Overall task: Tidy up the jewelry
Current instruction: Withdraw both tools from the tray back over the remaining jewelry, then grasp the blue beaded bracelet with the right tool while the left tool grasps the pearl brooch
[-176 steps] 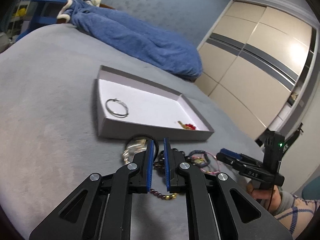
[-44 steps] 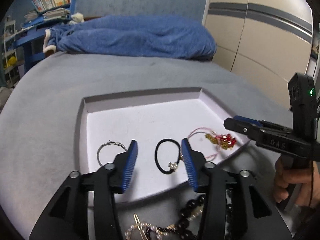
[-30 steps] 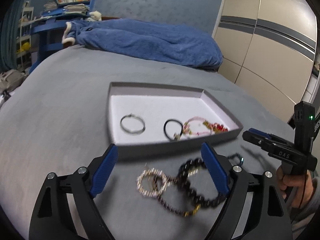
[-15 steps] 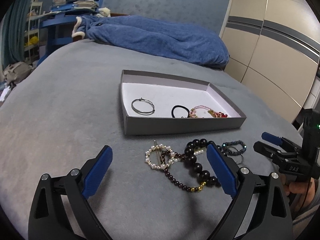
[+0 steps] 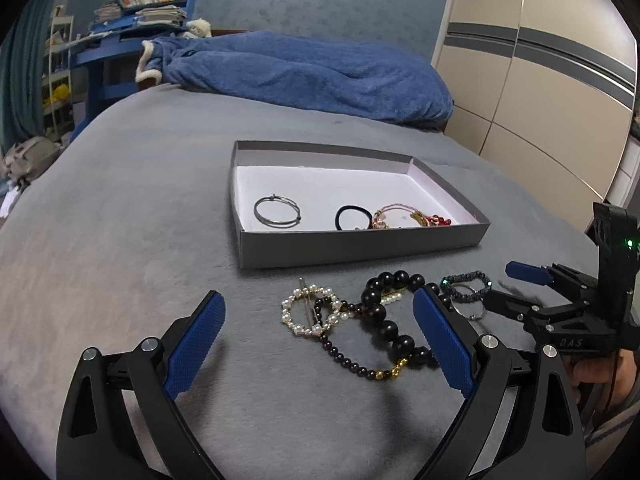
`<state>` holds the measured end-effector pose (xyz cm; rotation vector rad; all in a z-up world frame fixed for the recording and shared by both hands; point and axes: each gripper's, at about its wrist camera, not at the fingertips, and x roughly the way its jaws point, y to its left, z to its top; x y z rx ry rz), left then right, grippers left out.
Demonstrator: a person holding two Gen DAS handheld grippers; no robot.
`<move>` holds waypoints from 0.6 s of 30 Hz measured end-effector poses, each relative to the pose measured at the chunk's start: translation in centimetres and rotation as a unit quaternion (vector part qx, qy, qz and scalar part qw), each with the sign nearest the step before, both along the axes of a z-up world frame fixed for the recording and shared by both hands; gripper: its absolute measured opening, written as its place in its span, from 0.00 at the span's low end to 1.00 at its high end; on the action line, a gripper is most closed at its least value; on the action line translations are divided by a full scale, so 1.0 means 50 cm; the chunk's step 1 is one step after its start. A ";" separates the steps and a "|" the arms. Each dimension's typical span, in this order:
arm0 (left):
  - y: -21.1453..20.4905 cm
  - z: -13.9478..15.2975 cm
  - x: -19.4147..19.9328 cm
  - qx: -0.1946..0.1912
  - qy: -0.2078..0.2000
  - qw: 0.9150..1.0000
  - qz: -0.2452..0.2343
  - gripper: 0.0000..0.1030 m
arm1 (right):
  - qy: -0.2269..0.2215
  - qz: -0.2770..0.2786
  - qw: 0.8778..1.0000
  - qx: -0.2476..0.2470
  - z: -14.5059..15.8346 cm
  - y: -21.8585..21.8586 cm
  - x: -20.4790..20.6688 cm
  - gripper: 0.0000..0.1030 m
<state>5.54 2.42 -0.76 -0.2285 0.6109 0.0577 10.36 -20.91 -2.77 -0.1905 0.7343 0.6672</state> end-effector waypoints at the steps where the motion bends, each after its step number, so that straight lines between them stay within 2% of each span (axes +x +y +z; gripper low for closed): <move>1: 0.000 -0.001 0.001 0.000 0.001 1.000 0.000 0.92 | 0.003 -0.003 1.000 0.001 -0.001 -0.002 0.003 0.82; 5: -0.003 -0.004 0.002 0.001 0.005 1.000 -0.002 0.92 | 0.021 -0.008 1.000 -0.002 -0.009 0.001 0.020 0.82; 8: -0.005 -0.003 0.006 0.004 0.008 1.000 -0.004 0.92 | 0.036 -0.007 0.999 -0.003 -0.013 0.009 0.039 0.75; 12: -0.006 -0.004 0.008 0.004 0.009 1.000 -0.004 0.92 | 0.056 -0.025 0.998 0.012 -0.019 -0.002 0.059 0.58; 14: -0.007 -0.006 0.009 0.002 0.011 1.000 -0.004 0.92 | 0.061 -0.032 0.997 0.019 -0.021 -0.009 0.062 0.53; 17: -0.009 -0.006 0.013 0.003 0.012 1.000 -0.005 0.92 | 0.061 -0.033 0.998 0.010 -0.025 -0.007 0.059 0.43; 18: -0.010 -0.006 0.012 0.004 0.012 1.000 -0.005 0.92 | 0.061 -0.031 0.998 0.002 -0.028 -0.003 0.057 0.36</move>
